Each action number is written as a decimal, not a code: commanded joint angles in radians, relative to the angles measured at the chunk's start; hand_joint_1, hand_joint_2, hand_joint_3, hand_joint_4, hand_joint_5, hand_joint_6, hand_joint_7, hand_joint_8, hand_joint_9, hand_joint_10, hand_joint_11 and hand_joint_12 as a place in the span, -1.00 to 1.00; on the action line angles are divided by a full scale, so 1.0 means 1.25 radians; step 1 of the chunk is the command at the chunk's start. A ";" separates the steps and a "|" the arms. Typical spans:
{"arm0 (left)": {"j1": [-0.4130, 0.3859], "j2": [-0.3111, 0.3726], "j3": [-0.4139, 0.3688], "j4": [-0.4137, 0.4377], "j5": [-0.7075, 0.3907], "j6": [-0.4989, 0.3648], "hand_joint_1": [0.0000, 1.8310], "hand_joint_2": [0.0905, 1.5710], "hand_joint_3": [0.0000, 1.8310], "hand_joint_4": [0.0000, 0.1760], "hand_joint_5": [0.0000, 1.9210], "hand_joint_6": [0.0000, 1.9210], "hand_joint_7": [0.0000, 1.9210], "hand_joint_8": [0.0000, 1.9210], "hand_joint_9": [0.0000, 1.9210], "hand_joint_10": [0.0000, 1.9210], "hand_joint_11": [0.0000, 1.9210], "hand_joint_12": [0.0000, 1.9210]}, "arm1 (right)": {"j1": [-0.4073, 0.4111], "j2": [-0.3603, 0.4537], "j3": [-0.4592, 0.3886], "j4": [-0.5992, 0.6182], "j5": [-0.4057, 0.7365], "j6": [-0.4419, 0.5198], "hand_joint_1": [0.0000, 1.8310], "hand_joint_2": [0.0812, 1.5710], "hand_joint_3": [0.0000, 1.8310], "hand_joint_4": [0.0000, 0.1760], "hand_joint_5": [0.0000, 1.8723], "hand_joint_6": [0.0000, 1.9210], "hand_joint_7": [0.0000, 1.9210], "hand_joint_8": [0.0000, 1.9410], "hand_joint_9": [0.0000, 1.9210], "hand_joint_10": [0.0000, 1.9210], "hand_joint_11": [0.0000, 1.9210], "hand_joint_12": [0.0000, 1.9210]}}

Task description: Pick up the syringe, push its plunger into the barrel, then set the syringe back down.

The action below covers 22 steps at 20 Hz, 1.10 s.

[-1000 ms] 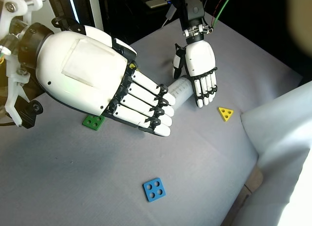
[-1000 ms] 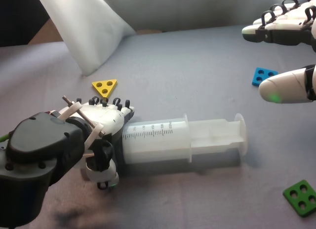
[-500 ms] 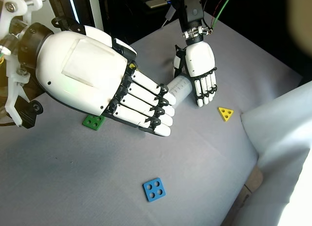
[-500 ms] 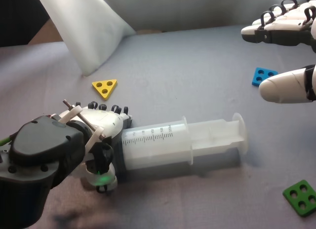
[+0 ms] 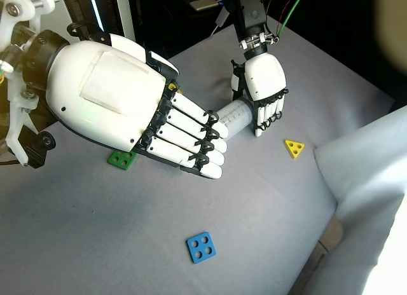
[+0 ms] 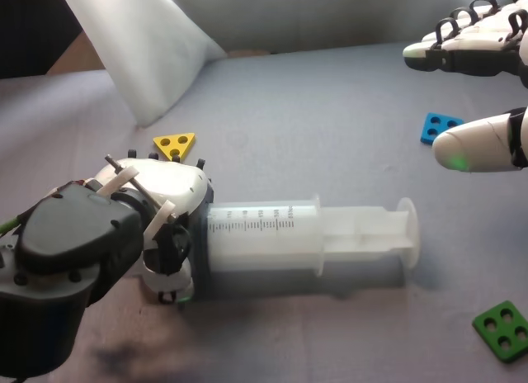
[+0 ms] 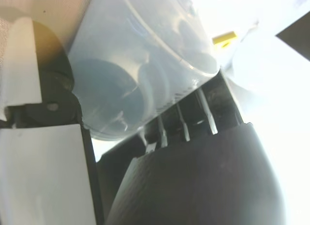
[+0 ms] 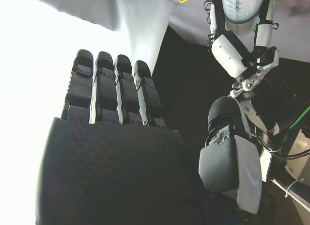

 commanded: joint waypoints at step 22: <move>-0.092 0.064 -0.020 -0.065 0.064 -0.017 0.62 0.41 -1.00 -1.00 -0.02 -0.07 0.01 0.05 -0.07 0.24 -0.40 0.70 | 0.015 0.001 -0.001 0.000 -0.040 0.037 -1.00 0.42 -1.00 -1.00 -0.89 -0.99 -0.91 -1.00 -0.93 -1.00 -0.96 -0.98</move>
